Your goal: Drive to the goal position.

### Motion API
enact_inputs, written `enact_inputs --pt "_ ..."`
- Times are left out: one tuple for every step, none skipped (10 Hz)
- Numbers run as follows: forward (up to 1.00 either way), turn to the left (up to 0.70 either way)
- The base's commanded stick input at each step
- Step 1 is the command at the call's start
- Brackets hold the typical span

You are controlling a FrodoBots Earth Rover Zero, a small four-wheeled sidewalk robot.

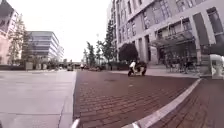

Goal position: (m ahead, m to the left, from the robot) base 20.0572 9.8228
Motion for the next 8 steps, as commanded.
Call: enact_inputs --pt "0.70 0.00" --pt "0.70 0.00" --pt "0.70 0.00" --pt "0.70 0.00" --pt "0.70 0.00" --pt "0.70 0.00" --pt "0.70 0.01" --pt "0.70 0.00"
